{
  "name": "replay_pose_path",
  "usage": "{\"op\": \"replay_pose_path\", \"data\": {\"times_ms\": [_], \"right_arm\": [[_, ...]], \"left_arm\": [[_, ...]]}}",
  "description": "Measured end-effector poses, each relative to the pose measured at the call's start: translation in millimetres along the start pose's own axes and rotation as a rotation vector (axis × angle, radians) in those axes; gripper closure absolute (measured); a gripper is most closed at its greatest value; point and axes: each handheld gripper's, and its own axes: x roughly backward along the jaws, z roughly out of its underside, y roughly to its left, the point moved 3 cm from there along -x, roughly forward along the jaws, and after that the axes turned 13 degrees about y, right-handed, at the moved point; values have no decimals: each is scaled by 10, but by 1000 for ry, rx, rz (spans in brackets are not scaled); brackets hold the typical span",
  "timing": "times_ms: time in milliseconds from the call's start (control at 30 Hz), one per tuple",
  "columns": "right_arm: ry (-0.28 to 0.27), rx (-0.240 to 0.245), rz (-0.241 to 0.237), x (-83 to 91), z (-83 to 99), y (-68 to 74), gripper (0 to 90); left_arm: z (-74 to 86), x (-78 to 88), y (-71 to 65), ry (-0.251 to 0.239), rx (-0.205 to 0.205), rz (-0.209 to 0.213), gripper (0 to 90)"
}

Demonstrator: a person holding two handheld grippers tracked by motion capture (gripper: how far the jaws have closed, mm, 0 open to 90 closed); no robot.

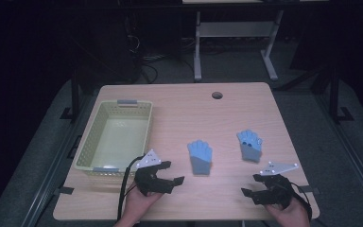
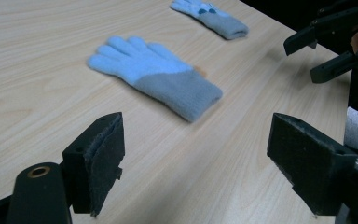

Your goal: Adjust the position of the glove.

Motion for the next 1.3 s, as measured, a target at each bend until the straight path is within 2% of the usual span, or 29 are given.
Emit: {"op": "replay_pose_path", "data": {"times_ms": [233, 433, 667, 767, 1100, 1300], "right_arm": [[2, -17, -7, 1, -20, 9, 277], [1, -12, -7, 32, -60, -12, 273], [16, 1, 9, 117, -186, -51, 269], [7, 14, 16, 154, -240, -79, 269], [50, 7, -5, 187, -401, -180, 270], [60, 18, 8, 245, -529, -228, 267]], "left_arm": [[-1, -3, -17, 0, -6, 1, 187], [16, 12, -20, -3, -1, -2, 187], [25, 25, -15, -11, 7, 7, 187], [24, 22, -8, -13, 7, 10, 187], [22, 39, -8, -18, 7, 5, 187], [29, 67, -19, -28, 8, 1, 187]]}}
